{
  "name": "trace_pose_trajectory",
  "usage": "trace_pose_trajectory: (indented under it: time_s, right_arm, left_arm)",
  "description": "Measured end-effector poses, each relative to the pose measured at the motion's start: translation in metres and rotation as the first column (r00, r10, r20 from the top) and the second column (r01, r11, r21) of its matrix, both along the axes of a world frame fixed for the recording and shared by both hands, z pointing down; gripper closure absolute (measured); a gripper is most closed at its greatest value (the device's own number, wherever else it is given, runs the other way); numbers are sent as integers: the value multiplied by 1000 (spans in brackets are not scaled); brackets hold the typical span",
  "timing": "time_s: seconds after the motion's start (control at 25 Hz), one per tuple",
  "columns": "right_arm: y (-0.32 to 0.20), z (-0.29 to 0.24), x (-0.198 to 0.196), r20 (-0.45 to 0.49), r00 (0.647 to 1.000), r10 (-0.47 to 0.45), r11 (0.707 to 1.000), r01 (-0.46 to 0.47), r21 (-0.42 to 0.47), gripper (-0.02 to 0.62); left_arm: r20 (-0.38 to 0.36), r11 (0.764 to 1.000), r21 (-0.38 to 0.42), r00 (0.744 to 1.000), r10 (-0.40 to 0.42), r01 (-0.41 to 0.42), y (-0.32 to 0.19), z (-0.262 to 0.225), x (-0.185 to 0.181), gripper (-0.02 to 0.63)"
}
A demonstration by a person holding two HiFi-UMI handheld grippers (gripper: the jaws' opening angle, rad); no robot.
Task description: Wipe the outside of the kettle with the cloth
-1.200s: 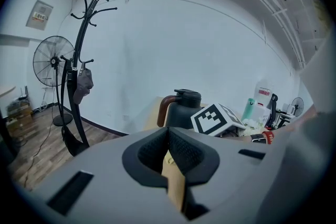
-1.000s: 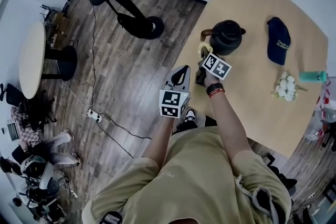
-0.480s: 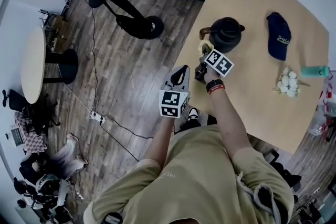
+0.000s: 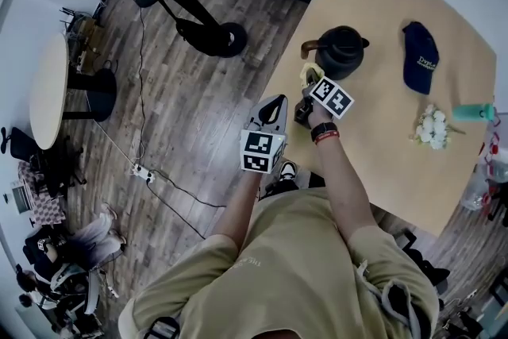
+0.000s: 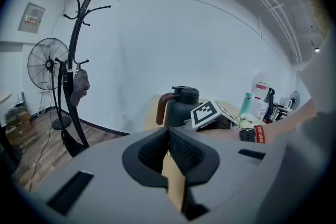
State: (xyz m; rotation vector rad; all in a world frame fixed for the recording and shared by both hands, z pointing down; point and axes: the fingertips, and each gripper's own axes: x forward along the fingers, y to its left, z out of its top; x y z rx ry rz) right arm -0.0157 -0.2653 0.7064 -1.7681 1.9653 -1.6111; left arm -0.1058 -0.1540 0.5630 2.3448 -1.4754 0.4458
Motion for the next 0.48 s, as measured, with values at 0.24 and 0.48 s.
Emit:
trace_pose_trajectory:
  time_s: [0.24, 0.48]
  right_arm:
    - [10, -4, 2, -11, 1000, -20, 1000, 20, -1, 468]
    - [19, -3, 9, -32, 999, -38, 999, 38, -1, 468]
  left_arm:
    - [-6, 1000, 11, 1000, 6, -6, 0, -8, 3, 584]
    - [-13, 1000, 20, 1000, 19, -19, -1, -12, 8, 584]
